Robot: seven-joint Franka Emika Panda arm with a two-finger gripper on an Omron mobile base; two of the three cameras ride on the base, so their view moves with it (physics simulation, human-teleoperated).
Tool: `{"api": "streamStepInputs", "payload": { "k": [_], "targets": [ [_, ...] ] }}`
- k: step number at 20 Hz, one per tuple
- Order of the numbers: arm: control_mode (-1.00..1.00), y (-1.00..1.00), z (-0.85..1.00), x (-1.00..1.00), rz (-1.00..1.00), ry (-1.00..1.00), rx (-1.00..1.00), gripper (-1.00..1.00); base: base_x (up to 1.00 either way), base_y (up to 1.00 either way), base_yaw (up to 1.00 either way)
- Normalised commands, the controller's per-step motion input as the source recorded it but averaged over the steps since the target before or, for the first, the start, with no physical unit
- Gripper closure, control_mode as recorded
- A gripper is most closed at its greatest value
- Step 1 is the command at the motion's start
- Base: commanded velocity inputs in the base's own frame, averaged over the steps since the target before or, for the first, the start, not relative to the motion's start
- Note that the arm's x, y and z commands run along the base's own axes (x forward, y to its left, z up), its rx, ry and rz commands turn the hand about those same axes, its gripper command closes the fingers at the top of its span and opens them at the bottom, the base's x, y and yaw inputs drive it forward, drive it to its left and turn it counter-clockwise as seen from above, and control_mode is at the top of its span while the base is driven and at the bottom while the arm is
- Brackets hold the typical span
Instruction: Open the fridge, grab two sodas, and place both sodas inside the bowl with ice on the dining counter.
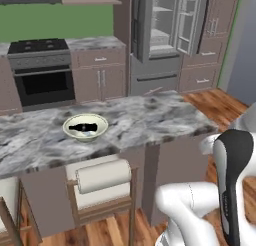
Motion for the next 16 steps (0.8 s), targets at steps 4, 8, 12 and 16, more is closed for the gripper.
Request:
{"api": "streamStepInputs", "payload": {
  "k": [4,8,12,16],
  "targets": [
    [1.00,0.00,0.00,0.00,0.00,0.00,0.00,-1.00,0.15,-1.00,-0.10],
    [1.00,0.00,0.00,0.00,0.00,0.00,0.00,-1.00,0.27,-1.00,-0.06],
    [1.00,0.00,0.00,0.00,0.00,0.00,0.00,-1.00,0.52,-1.00,-0.01],
    [1.00,0.00,0.00,0.00,0.00,0.00,0.00,-1.00,0.98,-1.00,0.01]
  ]
}}
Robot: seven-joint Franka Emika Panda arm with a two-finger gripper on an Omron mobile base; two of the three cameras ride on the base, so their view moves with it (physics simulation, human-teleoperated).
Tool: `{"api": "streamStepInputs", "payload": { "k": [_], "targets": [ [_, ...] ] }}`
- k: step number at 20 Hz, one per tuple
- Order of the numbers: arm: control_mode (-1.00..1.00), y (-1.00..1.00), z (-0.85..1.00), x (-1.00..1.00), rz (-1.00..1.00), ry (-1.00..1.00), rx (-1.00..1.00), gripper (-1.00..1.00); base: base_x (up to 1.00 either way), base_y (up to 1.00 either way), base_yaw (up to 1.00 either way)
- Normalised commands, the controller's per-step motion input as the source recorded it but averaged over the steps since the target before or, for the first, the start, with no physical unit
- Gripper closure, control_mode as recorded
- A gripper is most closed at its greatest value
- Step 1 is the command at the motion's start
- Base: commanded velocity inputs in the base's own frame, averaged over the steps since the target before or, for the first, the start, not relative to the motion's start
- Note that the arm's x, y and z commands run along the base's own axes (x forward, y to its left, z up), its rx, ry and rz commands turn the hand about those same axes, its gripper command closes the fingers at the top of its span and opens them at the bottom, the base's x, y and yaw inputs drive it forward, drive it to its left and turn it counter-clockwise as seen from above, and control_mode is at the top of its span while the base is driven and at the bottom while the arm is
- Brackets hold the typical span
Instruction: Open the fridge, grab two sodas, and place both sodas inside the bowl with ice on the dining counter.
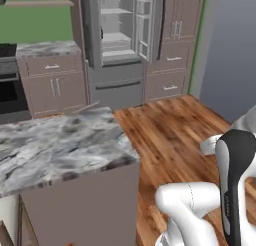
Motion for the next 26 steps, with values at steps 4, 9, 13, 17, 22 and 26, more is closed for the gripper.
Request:
{"api": "streamStepInputs", "payload": {
  "k": [4,9,13,17,22,26],
  "targets": [
    [1.00,0.00,0.00,0.00,0.00,0.00,0.00,-1.00,1.00,-1.00,0.05],
    [1.00,0.00,0.00,0.00,0.00,0.00,0.00,-1.00,1.00,-1.00,0.08],
    [1.00,0.00,0.00,0.00,0.00,0.00,0.00,-1.00,1.00,-0.61,0.11],
    [1.00,0.00,0.00,0.00,0.00,0.00,0.00,-1.00,1.00,-0.24,0.15],
    [1.00,0.00,0.00,0.00,0.00,0.00,0.00,-1.00,1.00,0.01,0.13],
    [1.00,0.00,0.00,0.00,0.00,0.00,0.00,-1.00,1.00,-0.03,0.23]
  ]
}}
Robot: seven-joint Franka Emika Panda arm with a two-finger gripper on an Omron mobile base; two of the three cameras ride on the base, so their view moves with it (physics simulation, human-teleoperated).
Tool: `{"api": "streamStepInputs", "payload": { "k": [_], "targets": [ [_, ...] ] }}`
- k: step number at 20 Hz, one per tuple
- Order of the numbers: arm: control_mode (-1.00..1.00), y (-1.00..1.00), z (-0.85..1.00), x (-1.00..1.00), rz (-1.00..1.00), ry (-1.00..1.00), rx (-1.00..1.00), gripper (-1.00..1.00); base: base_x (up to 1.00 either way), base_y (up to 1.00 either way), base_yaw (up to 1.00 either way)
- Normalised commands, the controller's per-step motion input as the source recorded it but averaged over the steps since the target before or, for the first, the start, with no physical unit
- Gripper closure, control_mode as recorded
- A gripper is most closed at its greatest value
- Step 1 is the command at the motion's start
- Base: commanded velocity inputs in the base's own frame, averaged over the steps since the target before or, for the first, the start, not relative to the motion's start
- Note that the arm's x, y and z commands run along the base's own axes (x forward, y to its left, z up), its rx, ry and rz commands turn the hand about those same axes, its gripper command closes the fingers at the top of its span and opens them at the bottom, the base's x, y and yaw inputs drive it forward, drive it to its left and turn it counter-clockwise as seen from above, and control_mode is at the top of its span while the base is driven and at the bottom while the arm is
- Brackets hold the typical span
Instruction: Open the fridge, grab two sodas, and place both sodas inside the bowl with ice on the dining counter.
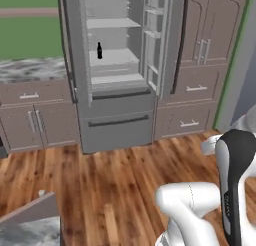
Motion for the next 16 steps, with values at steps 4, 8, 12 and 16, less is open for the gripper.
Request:
{"api": "streamStepInputs", "payload": {
  "k": [4,8,12,16],
  "targets": [
    [1.00,0.00,0.00,0.00,0.00,0.00,0.00,-1.00,1.00,-0.07,0.25],
    [1.00,0.00,0.00,0.00,0.00,0.00,0.00,-1.00,1.00,-0.03,0.20],
    [1.00,0.00,0.00,0.00,0.00,0.00,0.00,-1.00,0.96,-0.18,0.15],
    [1.00,0.00,0.00,0.00,0.00,0.00,0.00,-1.00,0.94,-0.22,0.15]
  ]
}}
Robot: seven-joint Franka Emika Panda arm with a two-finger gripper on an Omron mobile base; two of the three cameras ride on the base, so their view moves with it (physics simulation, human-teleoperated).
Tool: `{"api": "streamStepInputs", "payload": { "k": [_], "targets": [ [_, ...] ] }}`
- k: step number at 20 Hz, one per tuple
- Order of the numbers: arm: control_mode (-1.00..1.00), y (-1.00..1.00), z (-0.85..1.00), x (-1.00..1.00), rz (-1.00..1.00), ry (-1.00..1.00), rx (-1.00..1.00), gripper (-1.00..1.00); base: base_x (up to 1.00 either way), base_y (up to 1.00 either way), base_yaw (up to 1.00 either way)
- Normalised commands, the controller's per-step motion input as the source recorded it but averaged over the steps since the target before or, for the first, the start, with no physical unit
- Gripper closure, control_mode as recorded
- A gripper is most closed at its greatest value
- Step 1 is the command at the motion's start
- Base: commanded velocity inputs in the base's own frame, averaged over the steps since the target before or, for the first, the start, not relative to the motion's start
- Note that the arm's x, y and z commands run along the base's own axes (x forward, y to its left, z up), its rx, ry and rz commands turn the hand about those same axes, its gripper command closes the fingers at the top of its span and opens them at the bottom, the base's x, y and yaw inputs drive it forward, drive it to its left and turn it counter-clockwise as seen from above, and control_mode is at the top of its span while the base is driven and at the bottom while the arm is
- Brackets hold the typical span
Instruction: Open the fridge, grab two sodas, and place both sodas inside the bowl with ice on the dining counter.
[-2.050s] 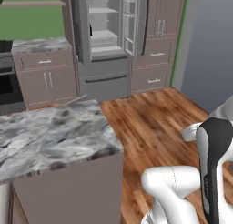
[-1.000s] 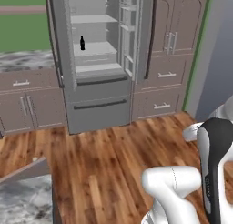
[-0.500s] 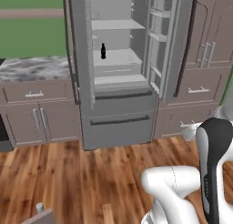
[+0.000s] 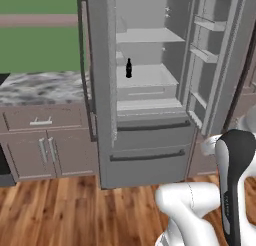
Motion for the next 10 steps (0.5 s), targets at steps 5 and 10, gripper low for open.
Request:
{"api": "streamStepInputs", "payload": {
  "k": [5,10],
  "targets": [
    [1.00,0.00,0.00,0.00,0.00,0.00,0.00,-1.00,0.91,-0.36,0.15],
    [1.00,0.00,0.00,0.00,0.00,0.00,0.00,-1.00,0.82,-0.34,0.11]
  ]
}}
